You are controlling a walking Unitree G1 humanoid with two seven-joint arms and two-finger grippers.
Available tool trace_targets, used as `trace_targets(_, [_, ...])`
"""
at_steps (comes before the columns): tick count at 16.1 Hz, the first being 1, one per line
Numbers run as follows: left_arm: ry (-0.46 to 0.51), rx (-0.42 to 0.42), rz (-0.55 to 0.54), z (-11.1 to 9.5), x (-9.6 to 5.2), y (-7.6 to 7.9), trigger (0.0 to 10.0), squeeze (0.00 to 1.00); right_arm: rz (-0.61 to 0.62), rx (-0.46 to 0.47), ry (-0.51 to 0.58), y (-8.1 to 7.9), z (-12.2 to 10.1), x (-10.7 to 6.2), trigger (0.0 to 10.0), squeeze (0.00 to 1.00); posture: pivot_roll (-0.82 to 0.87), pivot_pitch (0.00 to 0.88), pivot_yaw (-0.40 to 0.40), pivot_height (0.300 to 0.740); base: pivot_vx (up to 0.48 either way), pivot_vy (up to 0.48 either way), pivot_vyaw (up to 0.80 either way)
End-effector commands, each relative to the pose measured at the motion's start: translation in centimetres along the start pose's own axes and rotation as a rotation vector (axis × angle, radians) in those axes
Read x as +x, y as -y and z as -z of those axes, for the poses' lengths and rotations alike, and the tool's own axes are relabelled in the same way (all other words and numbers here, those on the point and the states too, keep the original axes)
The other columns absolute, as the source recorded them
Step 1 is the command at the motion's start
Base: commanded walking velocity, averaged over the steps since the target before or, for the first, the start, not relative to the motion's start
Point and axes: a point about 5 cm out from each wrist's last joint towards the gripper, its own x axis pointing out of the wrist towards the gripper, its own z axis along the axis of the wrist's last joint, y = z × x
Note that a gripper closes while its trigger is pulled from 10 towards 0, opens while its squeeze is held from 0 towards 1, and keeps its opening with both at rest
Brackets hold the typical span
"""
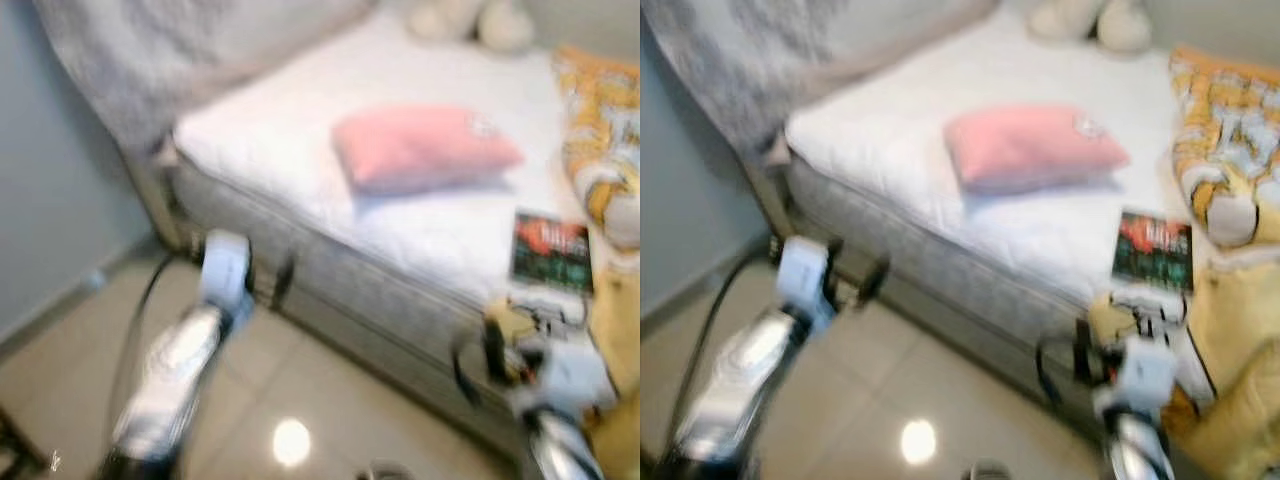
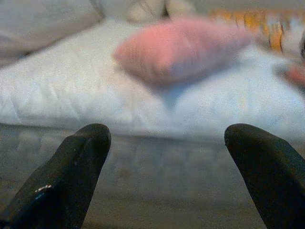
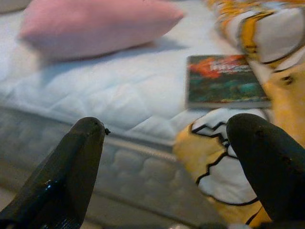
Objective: Clean up the room
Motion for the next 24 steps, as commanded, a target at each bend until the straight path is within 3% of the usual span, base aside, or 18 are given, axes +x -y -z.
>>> trace_targets(1, [-0.01,-0.018,0.047,0.3,-0.7,0.1,10.0,0.0,-0.049,0.027,0.022,-0.9,-0.5,-0.2,10.0,0.16,-0.03,0.0,-0.037,0.74,0.0,0.0,0.0])
trace_targets(6, [0.04,-0.061,-0.002,-0.9,0.8,-0.2,10.0,0.0,-0.045,0.044,0.044,-2.0,-1.5,1.3,10.0,0.18,-0.04,0.0,-0.026,0.74,0.0,0.192,-0.6])
trace_targets(9, [0.054,-0.034,0.013,-1.6,1.6,-0.1,10.0,0.0,-0.051,0.061,0.067,-2.7,-2.3,2.6,10.0,0.18,-0.03,0.0,-0.018,0.74,0.0,0.48,-0.73])
trace_targets(13, [0.039,-0.014,-0.047,-1.8,2.4,-0.3,10.0,0.0,-0.056,0.05,0.05,-3.4,-2.0,3.4,10.0,0.18,-0.03,0.0,-0.014,0.74,0.0,0.0,-0.18])
trace_targets(19, [0.122,-0.049,-0.063,-3.3,3.1,-0.2,10.0,0.0,-0.043,0.046,0.054,-3.5,-2.1,3.8,10.0,0.19,-0.03,0.0,-0.013,0.74,0.203,0.247,0.0])
trace_targets(21, [0.118,-0.101,-0.077,-3.0,3.1,0.0,10.0,0.0,-0.04,0.057,0.05,-3.5,-2.1,3.9,10.0,0.18,-0.04,0.0,-0.014,0.74,0.304,0.371,-0.59])
trace_targets(24, [0.125,-0.102,-0.063,-3.1,3.4,0.4,10.0,0.0,-0.04,0.055,0.047,-3.5,-2.1,4.0,10.0,0.18,-0.04,0.0,-0.014,0.74,0.305,0.371,-0.77])
